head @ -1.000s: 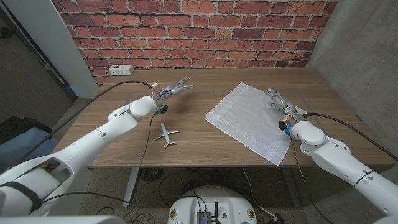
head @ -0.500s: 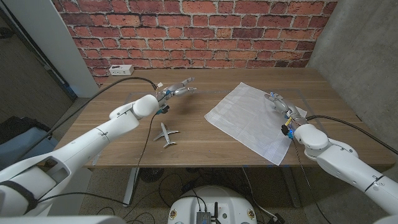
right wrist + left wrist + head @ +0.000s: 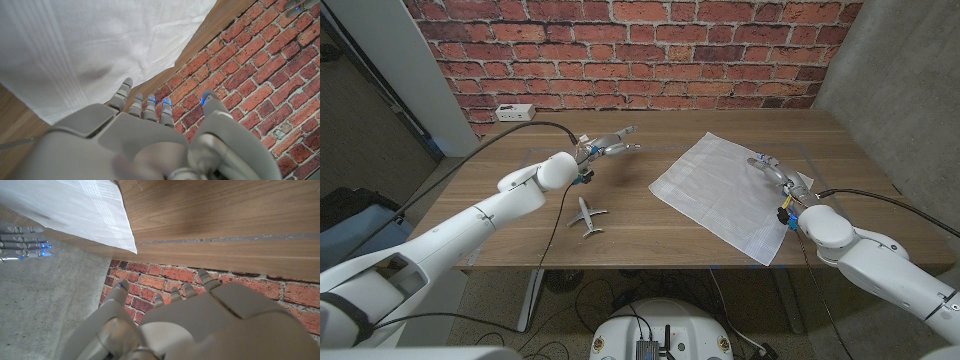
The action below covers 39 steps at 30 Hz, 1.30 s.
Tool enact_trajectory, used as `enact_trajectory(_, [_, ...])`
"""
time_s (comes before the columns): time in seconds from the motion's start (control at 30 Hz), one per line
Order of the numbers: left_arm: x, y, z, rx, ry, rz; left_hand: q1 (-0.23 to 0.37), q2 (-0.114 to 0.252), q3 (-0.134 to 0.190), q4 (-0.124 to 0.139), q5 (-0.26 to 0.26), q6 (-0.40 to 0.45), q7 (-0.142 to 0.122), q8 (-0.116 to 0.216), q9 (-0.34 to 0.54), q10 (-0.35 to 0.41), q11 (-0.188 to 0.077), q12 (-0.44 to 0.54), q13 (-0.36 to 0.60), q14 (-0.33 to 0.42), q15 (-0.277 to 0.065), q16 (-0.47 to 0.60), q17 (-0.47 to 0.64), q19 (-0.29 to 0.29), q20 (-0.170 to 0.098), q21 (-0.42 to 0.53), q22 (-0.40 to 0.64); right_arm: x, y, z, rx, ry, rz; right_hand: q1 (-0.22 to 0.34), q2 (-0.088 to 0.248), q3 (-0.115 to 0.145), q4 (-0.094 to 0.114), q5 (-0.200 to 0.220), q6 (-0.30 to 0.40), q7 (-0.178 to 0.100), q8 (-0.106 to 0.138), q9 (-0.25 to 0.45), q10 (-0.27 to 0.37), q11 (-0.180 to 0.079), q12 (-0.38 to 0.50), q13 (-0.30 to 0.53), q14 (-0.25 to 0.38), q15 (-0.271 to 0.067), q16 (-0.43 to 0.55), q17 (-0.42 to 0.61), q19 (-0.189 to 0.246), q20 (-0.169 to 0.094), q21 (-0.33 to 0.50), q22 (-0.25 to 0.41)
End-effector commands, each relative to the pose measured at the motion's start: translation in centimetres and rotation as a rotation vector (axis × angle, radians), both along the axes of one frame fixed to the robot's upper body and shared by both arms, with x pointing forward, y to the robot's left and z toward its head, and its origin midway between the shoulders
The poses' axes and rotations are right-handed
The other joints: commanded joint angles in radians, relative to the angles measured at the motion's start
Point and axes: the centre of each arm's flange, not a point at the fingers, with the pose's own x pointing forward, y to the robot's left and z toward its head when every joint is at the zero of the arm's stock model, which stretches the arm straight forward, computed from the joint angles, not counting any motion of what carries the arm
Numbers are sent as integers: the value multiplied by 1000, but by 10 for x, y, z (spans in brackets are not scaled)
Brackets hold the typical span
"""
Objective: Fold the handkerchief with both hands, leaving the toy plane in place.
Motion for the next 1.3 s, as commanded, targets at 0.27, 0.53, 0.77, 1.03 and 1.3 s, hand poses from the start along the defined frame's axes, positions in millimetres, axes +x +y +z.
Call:
enact_trajectory(0.27, [-13,-4,-5,61,-22,-6,16,0,2,-12,2,-20,2,7,5,-100,-2,2,2,-46,-8,3,3,-12,3,-3,5,-34,11,-7,-127,38,-102,32,5,10,-6,-5,47,4,11,1,44,4,11,4,32,2,12,1,17,-1,8,3])
enact_trajectory(0.53, [-16,-6,-6,91,-19,-8,28,-6,2,-27,0,48,5,24,4,-57,-3,17,2,-39,-7,7,3,-8,8,0,4,-46,17,-8,-180,52,-148,49,7,16,-12,-5,77,9,16,1,67,2,14,4,47,-5,13,1,24,1,7,2])
enact_trajectory(0.77, [-18,-10,-5,125,-23,-4,42,-10,3,-40,0,84,11,25,3,-2,1,31,1,-5,-6,15,2,13,15,7,3,-54,24,-8,-235,68,-185,75,6,24,-18,-7,128,16,23,1,110,3,20,4,78,-13,17,0,45,-9,11,2])
enact_trajectory(1.03, [-21,-17,-3,166,-27,7,78,-8,9,-65,-1,172,33,26,3,67,-23,37,0,46,0,19,1,46,43,15,1,-61,29,-11,-279,94,-218,99,7,27,-17,-11,186,25,30,1,158,6,24,4,130,-23,28,1,71,-15,14,2])
enact_trajectory(1.3, [-25,-23,-1,222,-38,27,103,-6,14,-76,-2,231,47,31,4,142,-10,52,0,83,2,19,1,71,62,19,1,-69,35,-15,-310,116,-255,113,9,30,-17,-12,223,28,34,1,187,5,28,4,157,-30,33,2,88,-16,17,2])
